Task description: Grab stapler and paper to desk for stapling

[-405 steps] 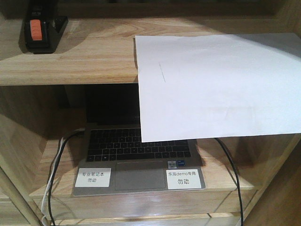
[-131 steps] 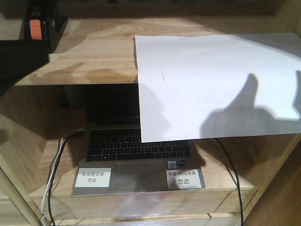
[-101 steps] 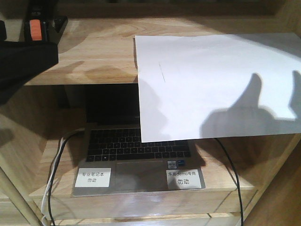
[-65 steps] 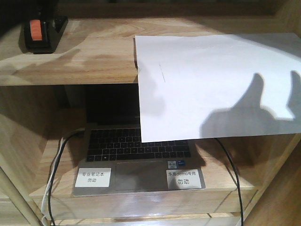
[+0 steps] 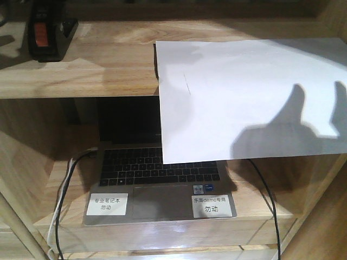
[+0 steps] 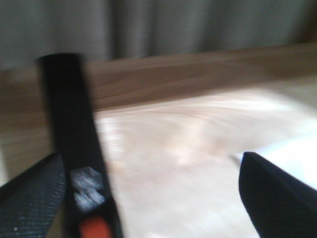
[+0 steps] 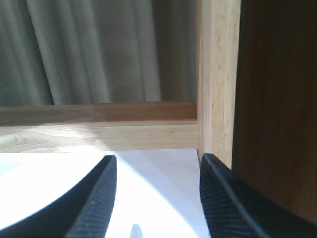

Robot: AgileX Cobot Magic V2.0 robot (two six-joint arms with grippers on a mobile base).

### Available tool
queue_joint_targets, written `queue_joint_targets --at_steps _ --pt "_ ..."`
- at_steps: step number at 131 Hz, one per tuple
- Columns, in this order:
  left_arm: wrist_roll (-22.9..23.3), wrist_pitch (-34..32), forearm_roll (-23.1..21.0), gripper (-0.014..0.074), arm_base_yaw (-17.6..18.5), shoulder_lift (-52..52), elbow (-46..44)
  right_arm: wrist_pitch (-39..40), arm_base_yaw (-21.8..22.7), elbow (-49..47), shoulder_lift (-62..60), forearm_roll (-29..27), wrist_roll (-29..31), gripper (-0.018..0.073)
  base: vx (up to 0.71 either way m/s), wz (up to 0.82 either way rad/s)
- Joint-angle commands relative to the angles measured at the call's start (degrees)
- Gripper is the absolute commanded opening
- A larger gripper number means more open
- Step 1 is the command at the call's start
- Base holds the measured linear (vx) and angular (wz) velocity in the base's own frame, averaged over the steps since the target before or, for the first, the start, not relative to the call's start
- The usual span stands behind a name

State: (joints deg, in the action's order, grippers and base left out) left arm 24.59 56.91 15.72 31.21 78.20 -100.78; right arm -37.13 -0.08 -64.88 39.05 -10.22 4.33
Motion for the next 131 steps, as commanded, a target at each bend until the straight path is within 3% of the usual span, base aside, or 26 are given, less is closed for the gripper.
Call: queue_joint_targets --at_steps 1,26,83,111,131 --pt "3.04 0.16 4.31 0.0659 0.3 1.74 -5.27 4.4 0.08 -1.46 0.48 -0.2 0.27 0.0361 0.0 0.0" --pt "3.66 2.33 7.43 0.0645 0.24 7.19 -8.99 4.4 0.08 -1.46 0.48 -0.2 0.27 0.0361 0.0 0.0" --pt "4.47 2.46 7.2 0.0599 -1.06 10.37 -9.13 4.4 0.08 -1.46 0.48 -0.2 0.27 0.0361 0.0 0.0" --pt "5.91 2.8 7.26 0.0486 -1.06 10.37 -9.13 4.45 0.08 -1.46 0.48 0.04 0.27 0.0361 0.0 0.0" --pt "5.86 3.63 7.81 0.0301 -1.06 10.37 -9.13 4.45 0.08 -1.46 0.48 0.04 0.27 0.0361 0.0 0.0"
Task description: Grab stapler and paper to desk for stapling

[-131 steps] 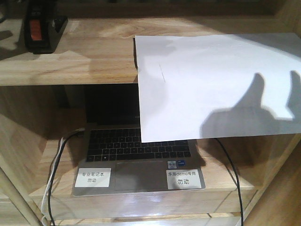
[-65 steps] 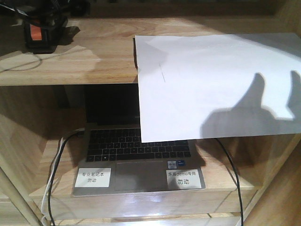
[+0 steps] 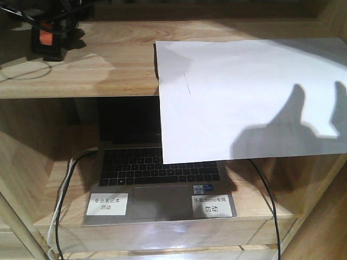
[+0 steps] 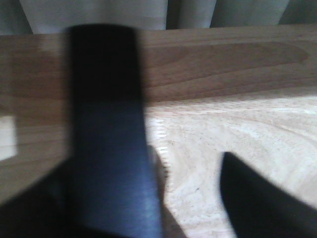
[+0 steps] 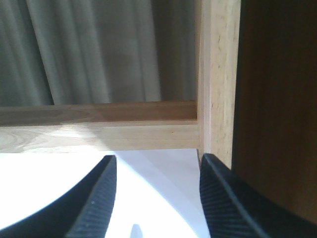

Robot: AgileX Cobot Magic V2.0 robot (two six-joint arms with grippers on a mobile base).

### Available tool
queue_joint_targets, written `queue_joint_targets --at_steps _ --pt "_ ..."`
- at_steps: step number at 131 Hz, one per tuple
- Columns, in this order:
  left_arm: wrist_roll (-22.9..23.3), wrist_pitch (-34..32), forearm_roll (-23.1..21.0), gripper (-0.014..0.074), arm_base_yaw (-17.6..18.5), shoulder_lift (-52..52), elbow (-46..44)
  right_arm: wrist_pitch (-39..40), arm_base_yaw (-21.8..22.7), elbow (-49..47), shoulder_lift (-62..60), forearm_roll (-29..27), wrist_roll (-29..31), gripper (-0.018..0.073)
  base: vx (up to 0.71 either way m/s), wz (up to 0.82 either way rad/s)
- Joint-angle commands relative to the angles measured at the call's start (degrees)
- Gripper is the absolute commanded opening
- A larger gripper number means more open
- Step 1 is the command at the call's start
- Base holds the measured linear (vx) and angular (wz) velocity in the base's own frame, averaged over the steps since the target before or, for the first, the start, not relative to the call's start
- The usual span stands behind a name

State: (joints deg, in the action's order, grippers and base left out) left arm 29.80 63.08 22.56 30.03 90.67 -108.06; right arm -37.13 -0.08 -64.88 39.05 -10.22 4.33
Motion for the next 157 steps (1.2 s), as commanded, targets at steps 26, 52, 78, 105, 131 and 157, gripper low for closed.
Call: queue_joint_targets --at_steps 26,52,78,105,131,157 --pt "-0.57 -2.19 0.97 -0.0009 0.12 -2.3 -1.85 4.45 0.08 -1.46 0.48 0.04 0.27 0.0361 0.0 0.0" --pt "-2.54 -2.75 0.9 -0.0008 0.12 -4.39 -1.85 4.45 0.08 -1.46 0.48 0.04 0.27 0.0361 0.0 0.0" --pt "-8.25 -4.61 0.76 -0.0008 1.73 -8.66 0.11 4.45 0.08 -1.46 0.48 0.04 0.27 0.0361 0.0 0.0" --pt "-9.23 -20.01 -2.37 -0.0008 3.71 -20.1 15.58 4.41 0.08 -1.46 0.48 0.04 0.27 0.0361 0.0 0.0" --pt "-18.07 -34.09 -10.33 -0.0008 3.71 -34.55 33.3 4.4 0.08 -1.46 0.48 0.11 0.27 0.0361 0.0 0.0" --pt "-29.8 -40.77 -21.82 -0.0008 3.65 -48.39 46.84 4.4 0.08 -1.46 0.48 0.11 0.27 0.0361 0.0 0.0"
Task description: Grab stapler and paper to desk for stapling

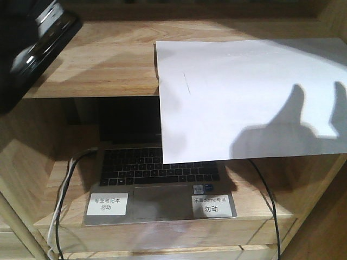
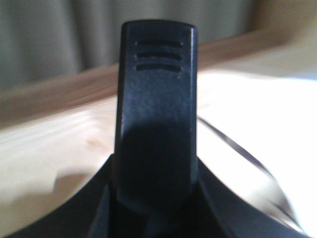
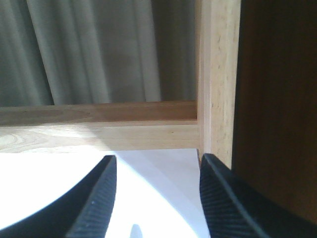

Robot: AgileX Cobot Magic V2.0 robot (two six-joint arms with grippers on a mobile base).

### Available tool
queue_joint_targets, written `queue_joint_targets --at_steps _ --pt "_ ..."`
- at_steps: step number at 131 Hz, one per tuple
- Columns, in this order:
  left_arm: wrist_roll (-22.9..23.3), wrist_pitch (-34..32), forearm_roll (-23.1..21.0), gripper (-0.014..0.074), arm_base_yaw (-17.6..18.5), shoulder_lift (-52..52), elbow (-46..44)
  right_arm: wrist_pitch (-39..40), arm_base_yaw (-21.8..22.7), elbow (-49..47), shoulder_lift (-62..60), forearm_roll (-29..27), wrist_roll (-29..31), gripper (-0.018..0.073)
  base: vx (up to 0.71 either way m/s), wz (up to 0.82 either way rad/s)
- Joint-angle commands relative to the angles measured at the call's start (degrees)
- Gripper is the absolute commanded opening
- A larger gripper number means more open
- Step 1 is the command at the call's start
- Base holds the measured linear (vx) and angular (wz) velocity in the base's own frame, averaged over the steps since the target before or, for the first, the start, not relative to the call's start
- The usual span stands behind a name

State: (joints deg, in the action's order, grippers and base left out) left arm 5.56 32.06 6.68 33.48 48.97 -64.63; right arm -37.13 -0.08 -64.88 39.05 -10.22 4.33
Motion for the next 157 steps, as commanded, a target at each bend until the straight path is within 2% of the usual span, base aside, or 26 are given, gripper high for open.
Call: queue_joint_targets --at_steps 1,18,44,96,157 --pt "-5.56 -9.72 -6.68 -0.0008 0.19 -7.16 3.77 4.4 0.08 -1.46 0.48 0.11 0.27 0.0361 0.0 0.0" --pt "-11.38 -9.07 -13.76 -0.0008 0.19 -16.02 9.99 4.4 0.08 -1.46 0.48 0.11 0.27 0.0361 0.0 0.0" --pt "-13.3 -5.45 -18.19 -0.0008 0.19 -27.09 16.8 4.4 0.08 -1.46 0.48 0.11 0.27 0.0361 0.0 0.0" --pt "-13.24 4.03 -18.49 -0.0008 0.19 -43.25 23.67 4.4 0.08 -1.46 0.48 0.11 0.27 0.0361 0.0 0.0" --pt "-13.24 4.88 -18.28 -0.0006 0.19 -45.14 23.97 4.4 0.08 -1.46 0.48 0.11 0.27 0.0361 0.0 0.0"
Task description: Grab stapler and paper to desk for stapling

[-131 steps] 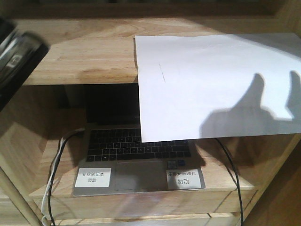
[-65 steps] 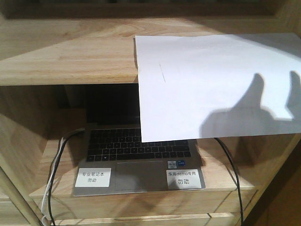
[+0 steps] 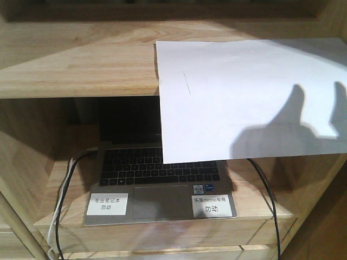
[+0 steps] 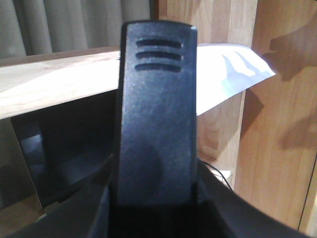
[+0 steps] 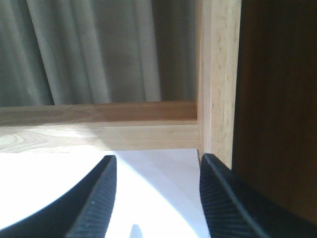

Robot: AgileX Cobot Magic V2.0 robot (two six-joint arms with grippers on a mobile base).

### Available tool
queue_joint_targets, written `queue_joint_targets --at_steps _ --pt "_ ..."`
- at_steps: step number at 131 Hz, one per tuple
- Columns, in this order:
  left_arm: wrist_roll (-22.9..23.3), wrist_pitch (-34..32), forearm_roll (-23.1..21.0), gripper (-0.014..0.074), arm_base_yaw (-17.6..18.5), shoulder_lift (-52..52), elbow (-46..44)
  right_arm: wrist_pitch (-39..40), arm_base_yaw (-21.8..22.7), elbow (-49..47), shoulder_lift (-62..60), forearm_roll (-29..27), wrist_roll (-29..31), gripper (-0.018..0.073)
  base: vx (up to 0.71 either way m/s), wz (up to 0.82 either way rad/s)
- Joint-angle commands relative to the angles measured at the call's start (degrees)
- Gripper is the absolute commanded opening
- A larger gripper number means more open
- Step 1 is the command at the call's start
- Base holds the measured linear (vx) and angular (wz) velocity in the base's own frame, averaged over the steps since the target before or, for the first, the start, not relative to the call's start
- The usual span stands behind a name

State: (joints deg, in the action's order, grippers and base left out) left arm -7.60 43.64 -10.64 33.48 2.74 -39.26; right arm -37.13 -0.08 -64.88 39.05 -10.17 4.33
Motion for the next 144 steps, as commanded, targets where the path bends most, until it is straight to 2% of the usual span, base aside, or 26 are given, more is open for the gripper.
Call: queue_joint_targets --at_steps 1,144 --pt "-0.07 -6.75 -0.96 -0.0006 0.19 1.08 -1.4 4.4 0.08 -1.46 0.48 0.06 0.27 0.0361 0.0 0.0" --pt "-0.07 -6.7 -0.96 -0.0006 0.19 1.08 -1.4 5.0 0.08 -1.46 0.48 0.15 0.27 0.0361 0.0 0.0"
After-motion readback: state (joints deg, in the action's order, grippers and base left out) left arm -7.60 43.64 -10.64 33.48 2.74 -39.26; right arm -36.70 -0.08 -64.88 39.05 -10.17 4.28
